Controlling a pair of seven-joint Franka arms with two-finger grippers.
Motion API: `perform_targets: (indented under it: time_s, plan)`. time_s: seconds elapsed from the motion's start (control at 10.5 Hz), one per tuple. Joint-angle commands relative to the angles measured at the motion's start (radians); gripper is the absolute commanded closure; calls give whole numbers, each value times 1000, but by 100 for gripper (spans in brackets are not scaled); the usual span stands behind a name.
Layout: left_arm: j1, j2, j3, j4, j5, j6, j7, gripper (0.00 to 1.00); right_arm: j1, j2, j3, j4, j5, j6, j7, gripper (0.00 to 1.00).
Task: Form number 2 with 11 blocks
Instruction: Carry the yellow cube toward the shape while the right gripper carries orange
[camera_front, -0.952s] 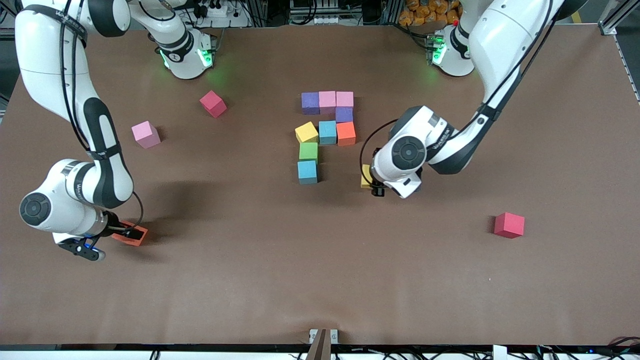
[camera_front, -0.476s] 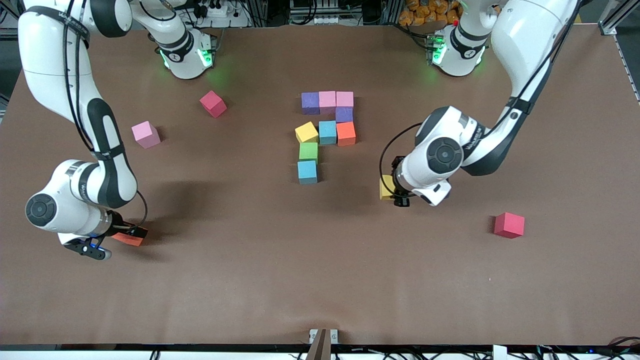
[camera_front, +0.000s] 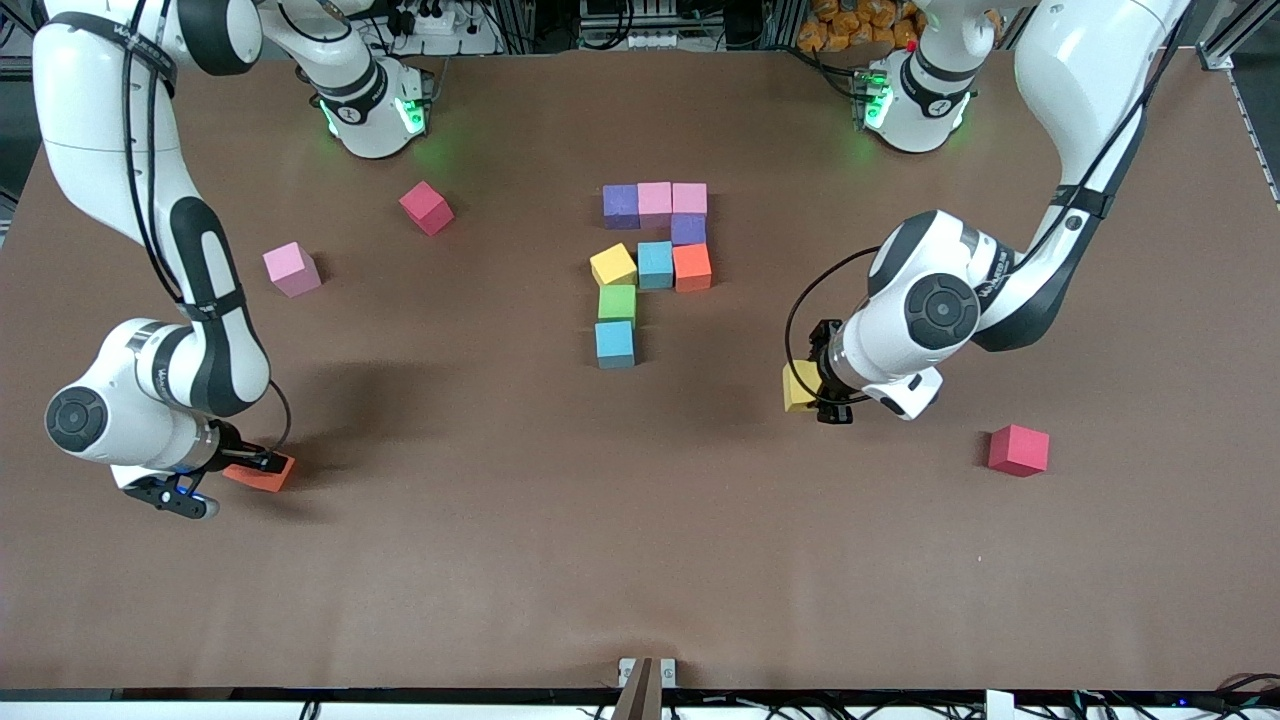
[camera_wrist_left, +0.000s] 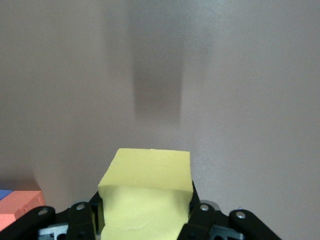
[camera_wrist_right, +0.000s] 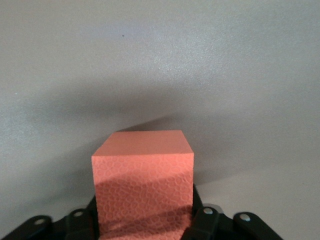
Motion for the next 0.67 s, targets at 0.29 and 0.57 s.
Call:
perform_targets:
  time_s: [0.29,0.57]
  plan:
    - [33,-30,-35,-23,-40,9,11,62,65,-30,5,50,14,-73,11,100]
    - [84,-29,-86,-23,-40,9,16,62,178,-39,6,106,15,-129,191,100]
